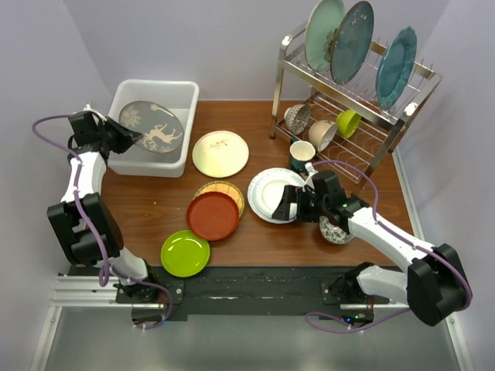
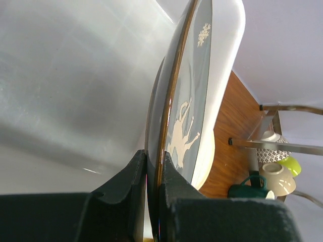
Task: Place the plates into the plastic bin on the countertop
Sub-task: Place the plate in the plastic bin.
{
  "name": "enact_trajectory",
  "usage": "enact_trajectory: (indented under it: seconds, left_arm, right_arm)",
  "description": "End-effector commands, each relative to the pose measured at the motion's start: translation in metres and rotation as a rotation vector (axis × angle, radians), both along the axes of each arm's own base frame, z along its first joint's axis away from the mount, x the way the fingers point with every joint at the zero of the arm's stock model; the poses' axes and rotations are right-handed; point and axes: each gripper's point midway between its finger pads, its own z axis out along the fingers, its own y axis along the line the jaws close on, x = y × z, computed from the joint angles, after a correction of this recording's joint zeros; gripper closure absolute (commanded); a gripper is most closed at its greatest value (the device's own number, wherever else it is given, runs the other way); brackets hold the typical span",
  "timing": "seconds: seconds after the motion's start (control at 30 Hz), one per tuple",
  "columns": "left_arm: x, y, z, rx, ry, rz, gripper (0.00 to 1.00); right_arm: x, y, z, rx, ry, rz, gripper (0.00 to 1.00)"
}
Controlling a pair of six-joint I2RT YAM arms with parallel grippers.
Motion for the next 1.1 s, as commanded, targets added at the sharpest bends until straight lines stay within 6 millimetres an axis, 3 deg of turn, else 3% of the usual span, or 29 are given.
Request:
enact_trajectory:
  seconds: [0.0,0.1,0.2,0.33,0.6,0.77,1.07]
  left_arm:
    - [0.027,0.013,0.062,0.033,-0.213,0.006,1.0]
    - [0.033,0.027,0.059,0.025,-0.211,0.044,1.0]
    - [0.044,0.022,0.055,-0.01,-0.215,0.001,1.0]
    - [0.056,0.024,0.03,-0.045,-0.167,-0.017,1.0]
    - [0.066,0.028,0.0,-0.022,-0.104,-0.052,1.0]
    - [0.072,0.027,-0.005,-0.035,-0.088,-0.072,0.99]
    - [0.085,0.028,-0.021,-0.035,-0.028,-0.094,0.82]
  right_arm:
    - [0.003,0.006,0.006,0.025,-0.031,0.031,0.01]
    - [0.002,0.007,0.006,0.027,-0.029,0.037,0.01]
    - [0.003,0.007,0.006,0.026,-0.031,0.036,0.01]
    - [0.003,0.006,0.003,0.019,-0.017,0.034,0.01]
    - [0.003,0.006,0.002,0.018,-0.018,0.032,0.02]
    - [0.003,0.006,0.0,0.011,-0.008,0.029,0.02]
    - [0.003,0.004,0.001,0.006,-0.012,0.021,0.01]
